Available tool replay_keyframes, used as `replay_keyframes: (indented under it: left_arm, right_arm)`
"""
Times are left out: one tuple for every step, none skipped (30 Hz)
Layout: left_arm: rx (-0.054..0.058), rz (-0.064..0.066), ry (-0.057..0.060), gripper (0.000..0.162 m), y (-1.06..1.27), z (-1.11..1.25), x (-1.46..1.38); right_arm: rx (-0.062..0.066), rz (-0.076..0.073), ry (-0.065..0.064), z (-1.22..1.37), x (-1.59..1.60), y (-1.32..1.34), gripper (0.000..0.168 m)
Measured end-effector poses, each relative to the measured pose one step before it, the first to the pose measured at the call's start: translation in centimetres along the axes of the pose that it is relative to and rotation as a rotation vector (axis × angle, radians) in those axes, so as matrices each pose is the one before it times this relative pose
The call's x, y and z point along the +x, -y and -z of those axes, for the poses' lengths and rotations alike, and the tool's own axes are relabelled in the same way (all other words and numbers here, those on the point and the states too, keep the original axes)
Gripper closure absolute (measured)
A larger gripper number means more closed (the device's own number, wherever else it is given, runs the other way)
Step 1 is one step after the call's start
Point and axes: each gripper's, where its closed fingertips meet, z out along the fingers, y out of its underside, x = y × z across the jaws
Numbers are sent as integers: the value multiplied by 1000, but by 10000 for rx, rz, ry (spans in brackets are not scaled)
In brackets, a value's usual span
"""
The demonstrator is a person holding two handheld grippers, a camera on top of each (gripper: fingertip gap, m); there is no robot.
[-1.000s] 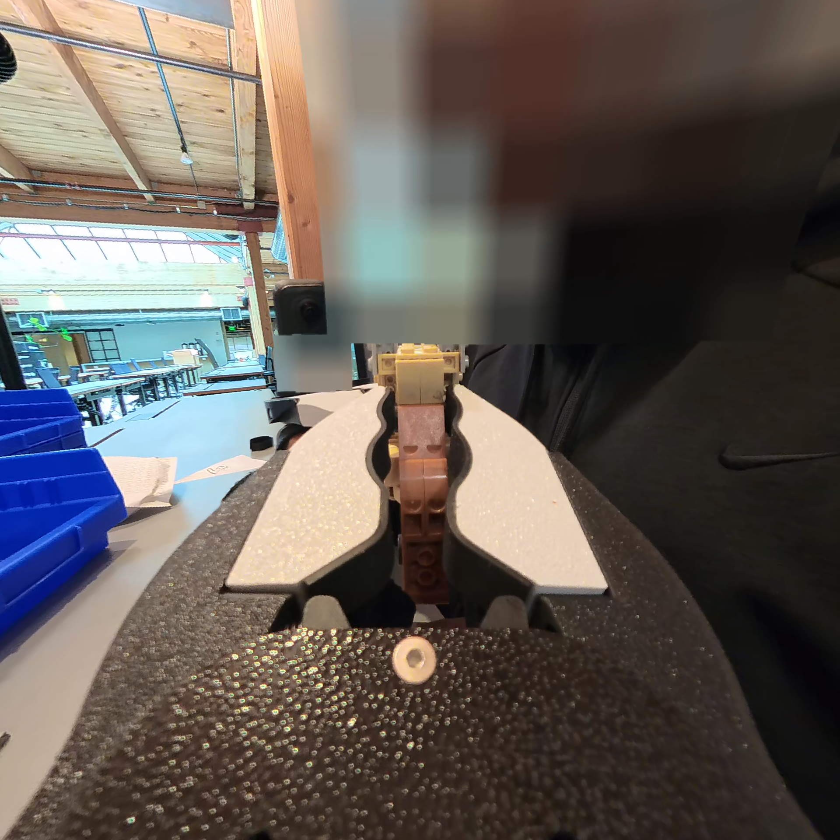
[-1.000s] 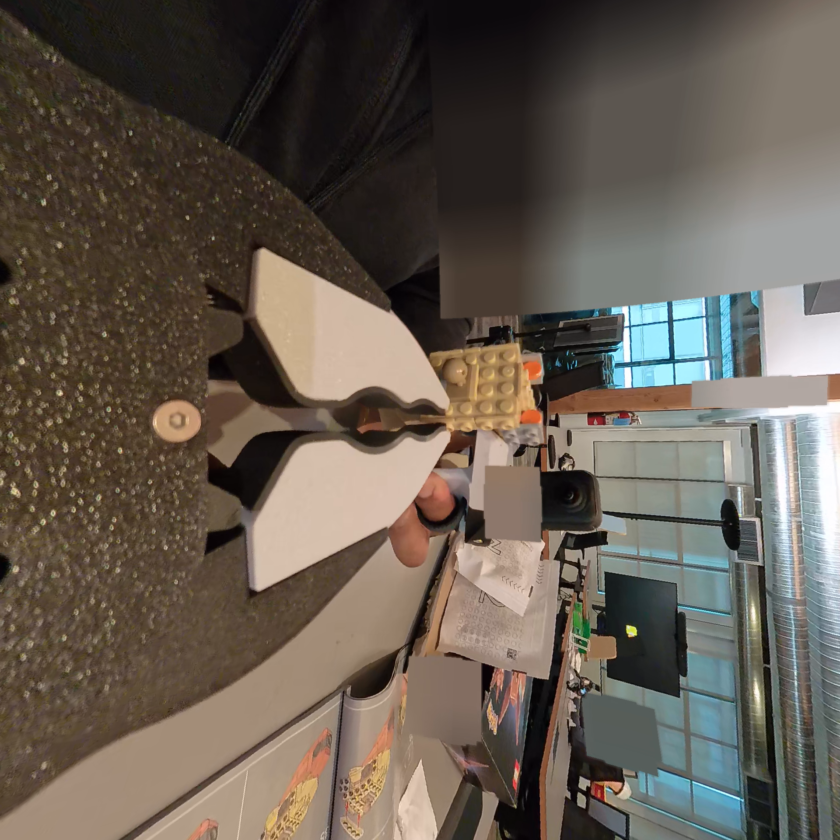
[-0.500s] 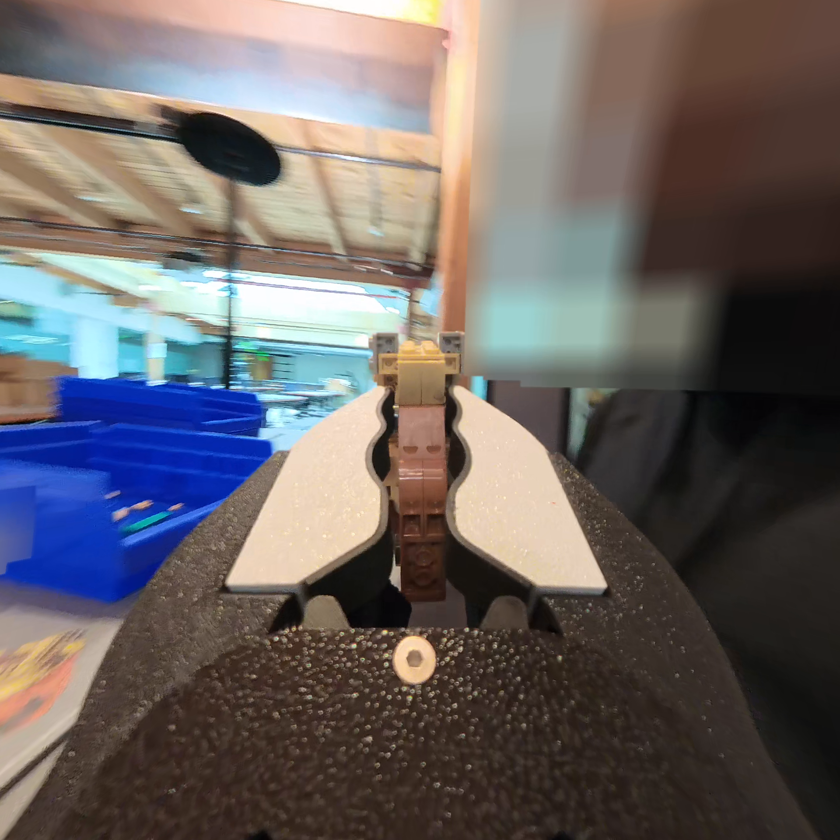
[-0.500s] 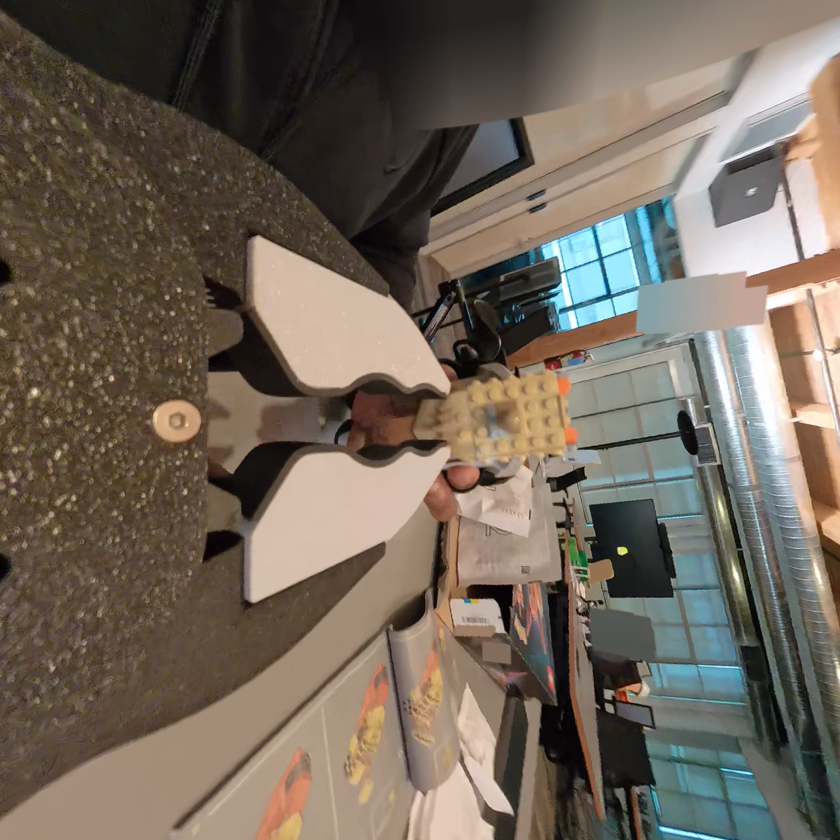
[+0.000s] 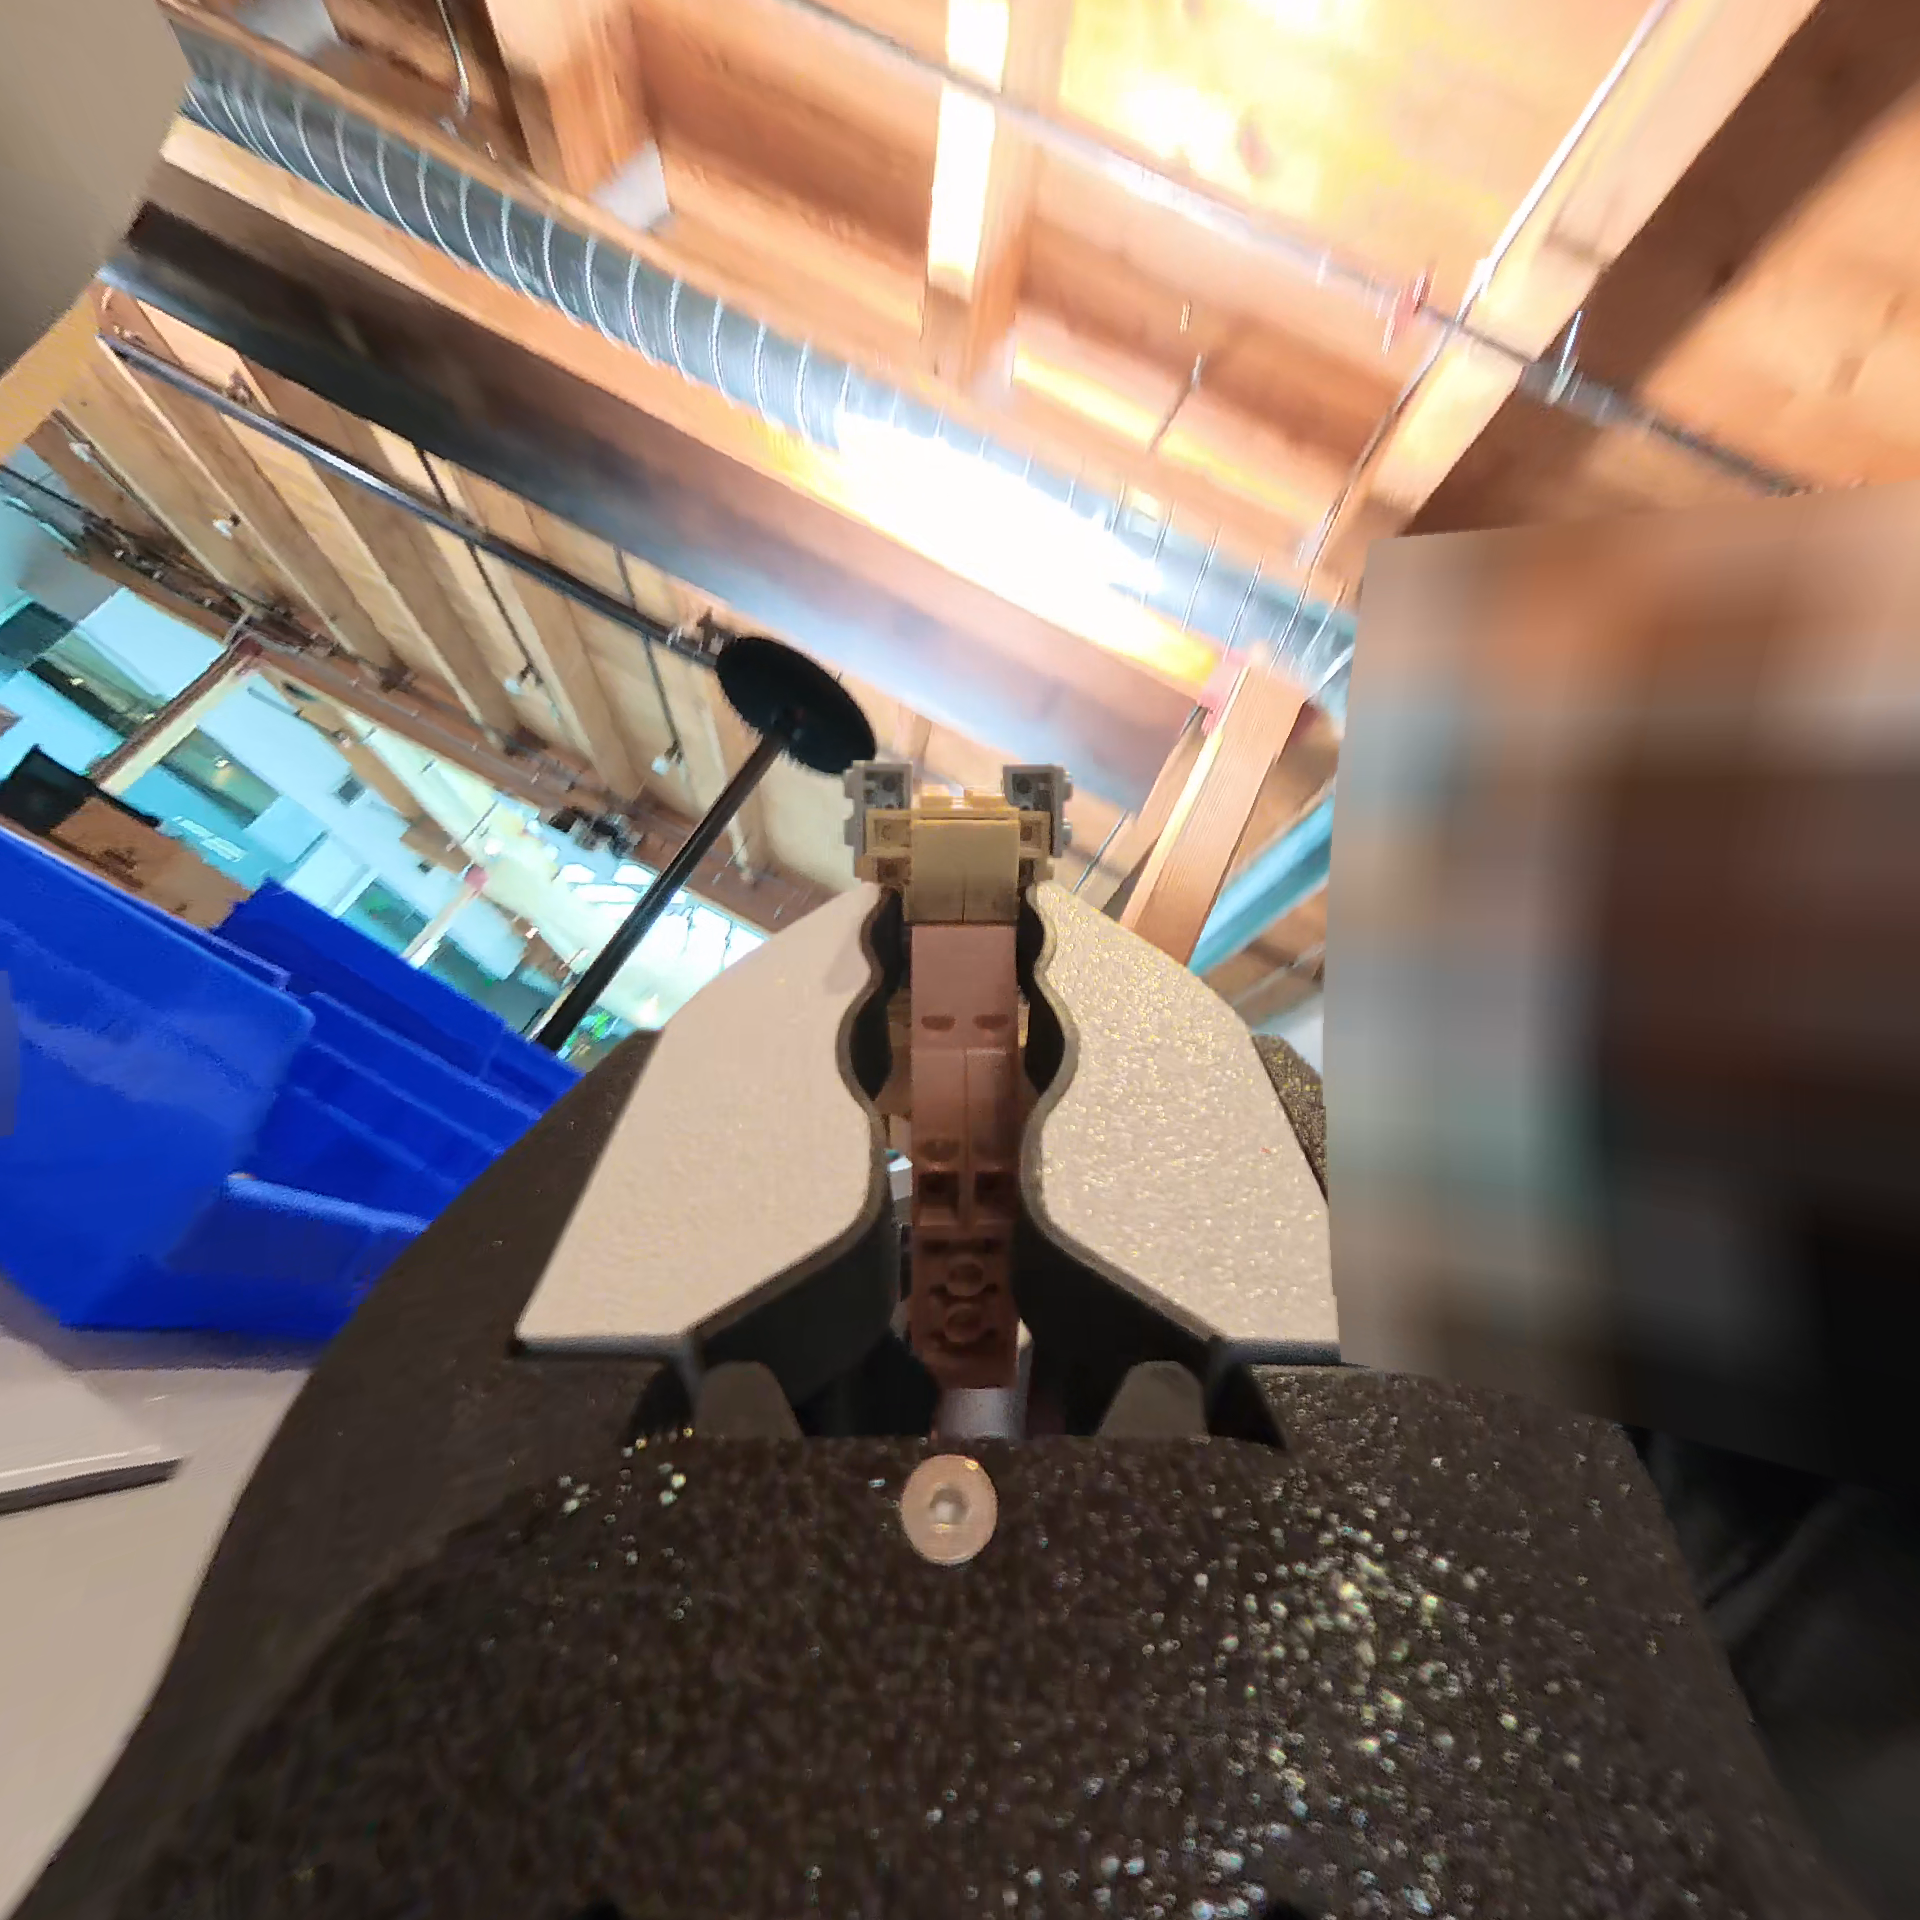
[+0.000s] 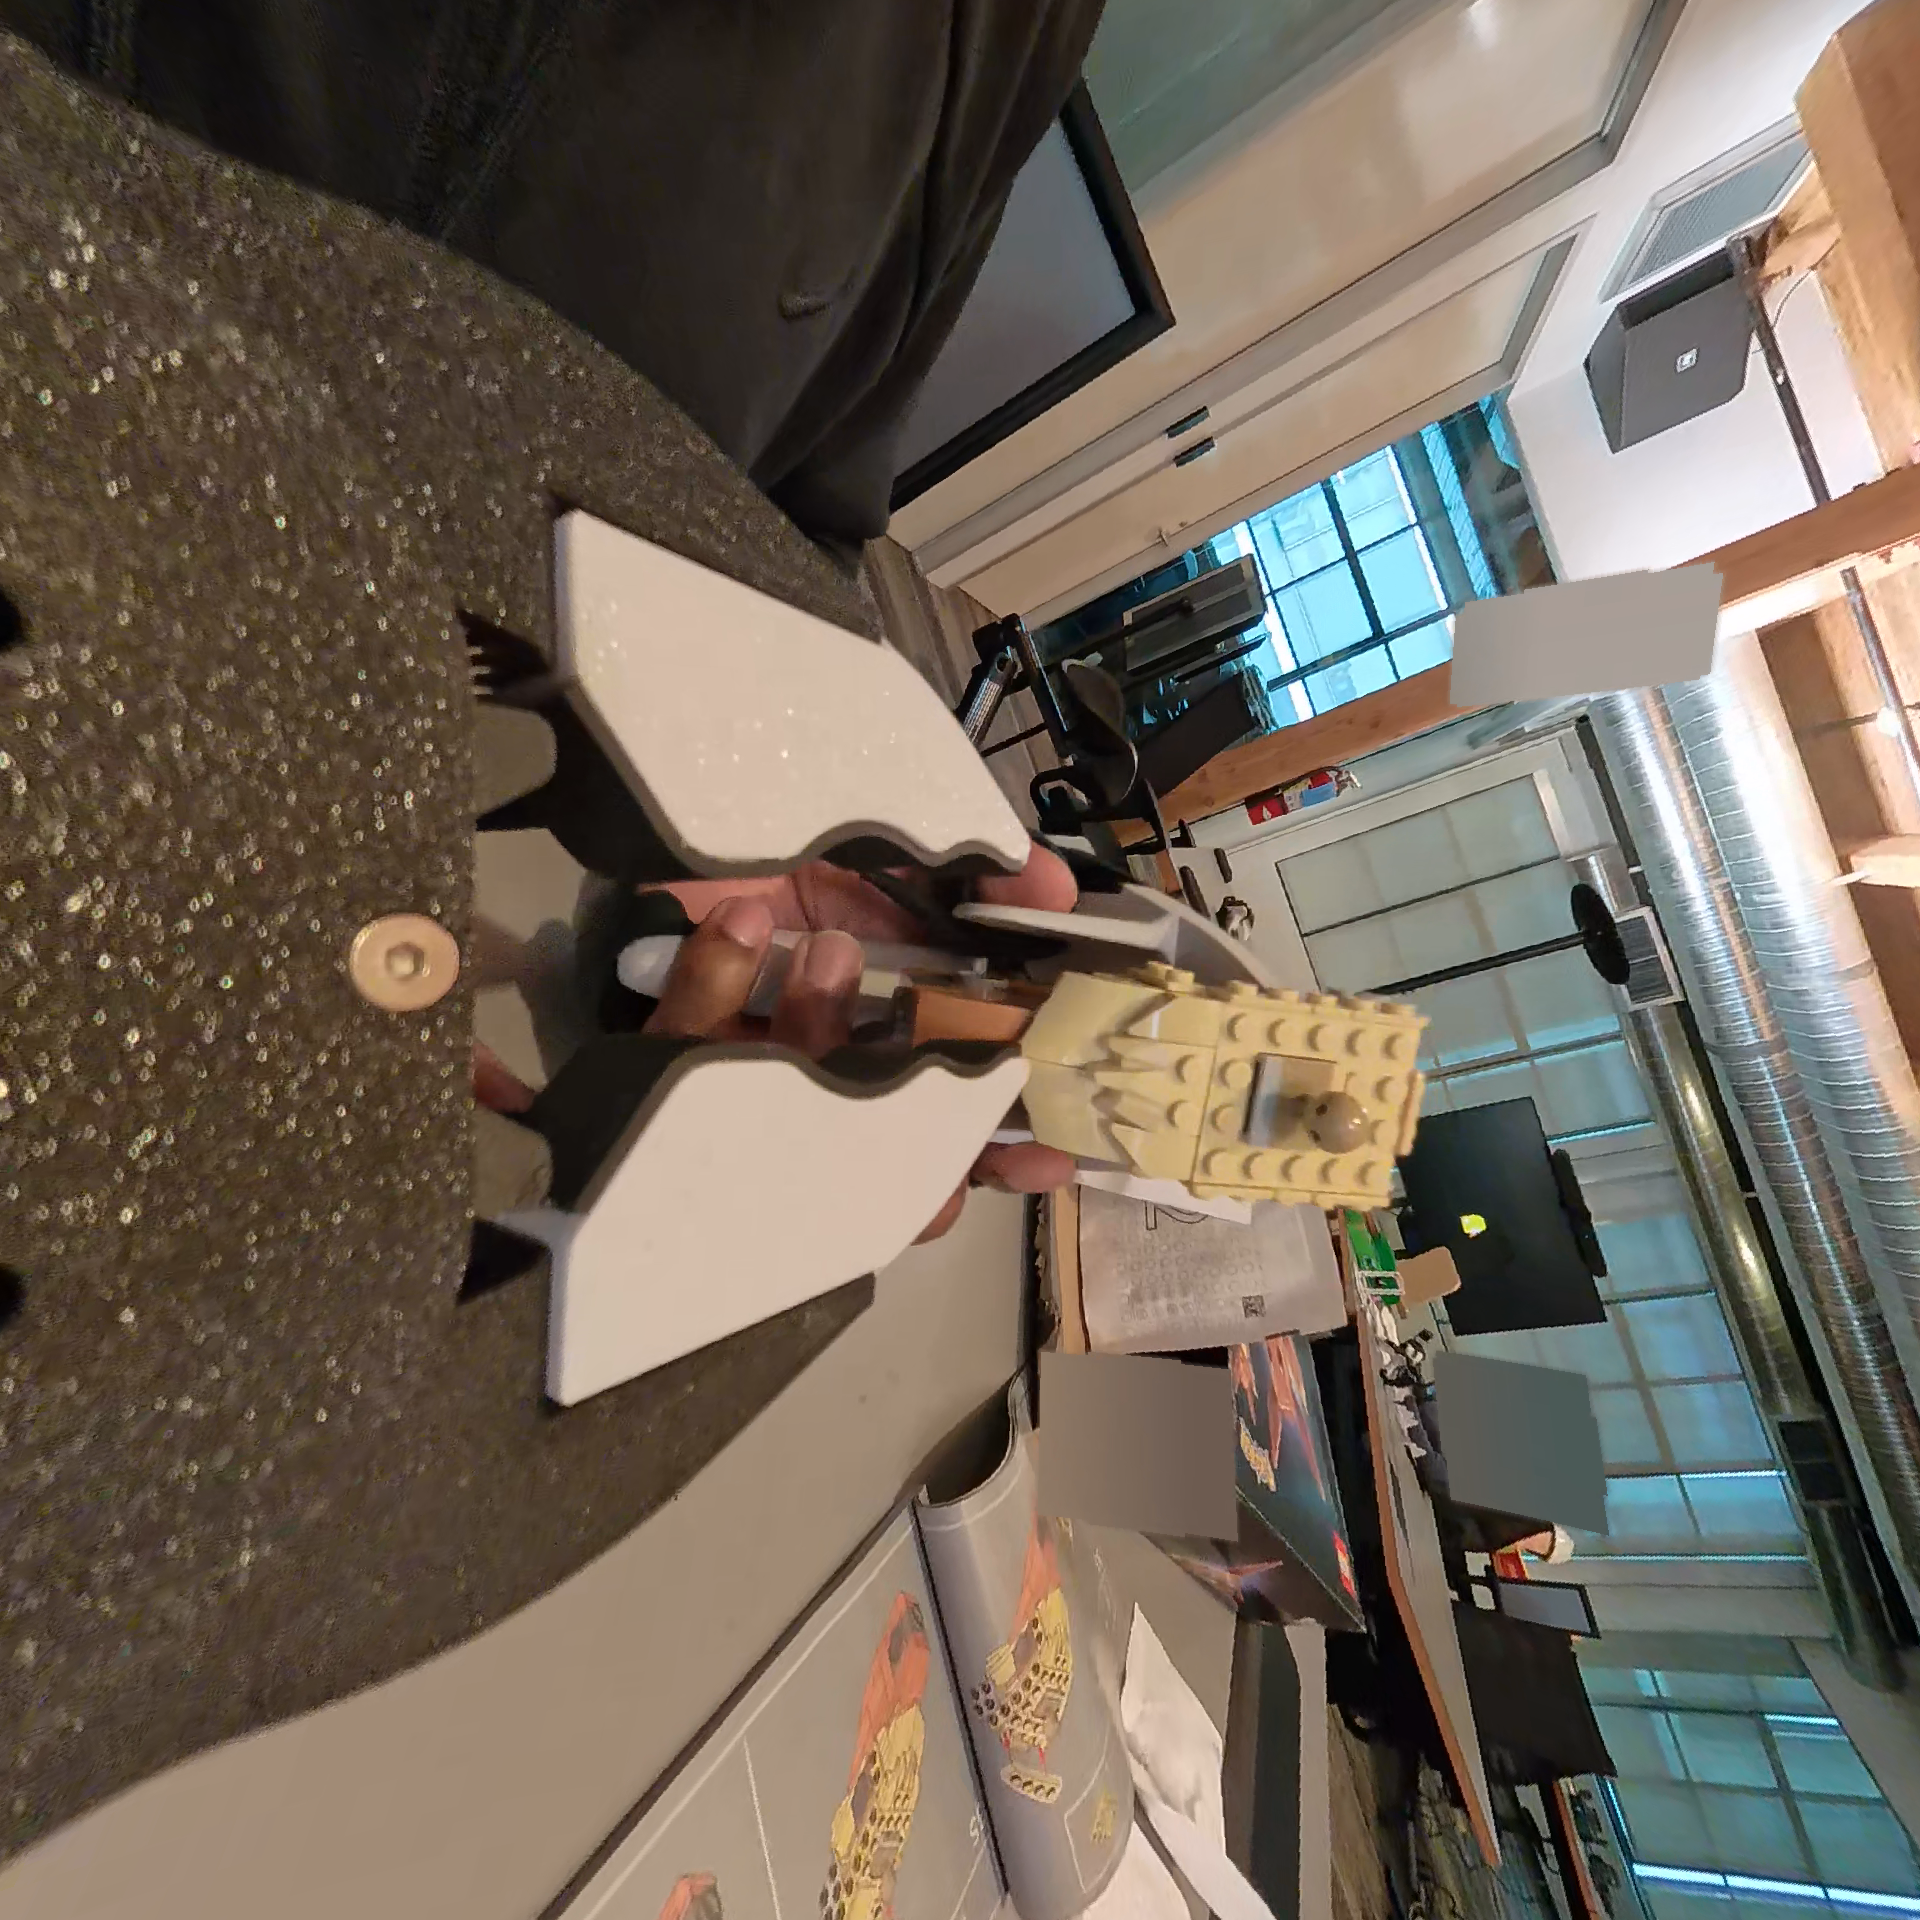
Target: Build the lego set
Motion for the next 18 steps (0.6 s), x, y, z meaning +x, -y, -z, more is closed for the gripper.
replay_keyframes:
  left_arm:
    - [189,117,-63,141,136,92,15]
    - [116,63,-25,141,86,47,75]
    - [64,-28,-16,141,79,69,24]
    - [34,-63,-43,141,31,6,76]
    - [2,-71,-59,141,-21,1,97]
    - [19,-96,-41,141,15,-42,57]
    - [12,-102,-23,141,30,-6,110]
    - [-22,-75,-29,141,-5,3,80]
    - [-46,-65,0,141,-82,-9,67]
    - [-91,-59,37,141,-190,-12,-13]
    - [-136,-68,21,141,-305,-22,13]
    - [-127,-64,-22,141,-315,-34,67]
    - [-118,-66,-44,141,-283,-38,107]
    - [-111,-110,-79,141,-250,16,184]
    - [-162,-141,-65,141,-302,-30,227]
    - [-152,-188,-43,141,-331,-265,633]
    - [-126,-243,-6,141,-133,18,271]
    - [-179,-257,23,142,-120,77,181]
  right_arm:
    - [-18,49,-80,-119,37,10,139]
    - [-50,63,-90,-96,56,-21,139]
    - [-39,69,-60,-70,1,-39,140]
    - [-47,60,-76,-45,30,-61,140]
    - [-84,83,-137,-26,138,-137,139]
    - [-87,114,-148,-7,175,-157,138]
    - [-72,94,-113,9,135,-149,138]
    - [-33,54,-37,9,40,-107,137]
    - [2,-5,37,-20,-42,-48,137]
    - [-9,-50,33,-42,-39,-67,137]
    - [-22,-16,-14,-74,20,-94,137]
    - [-28,24,-17,-69,18,-111,137]
    - [-30,33,16,-36,-40,-137,138]
    - [-40,22,-2,-29,-25,-150,139]
    - [-25,32,4,10,-27,-137,141]
    - [-10,93,36,59,-52,-142,145]
    - [50,135,105,105,-138,-64,147]
    - [66,72,140,140,-184,-7,148]
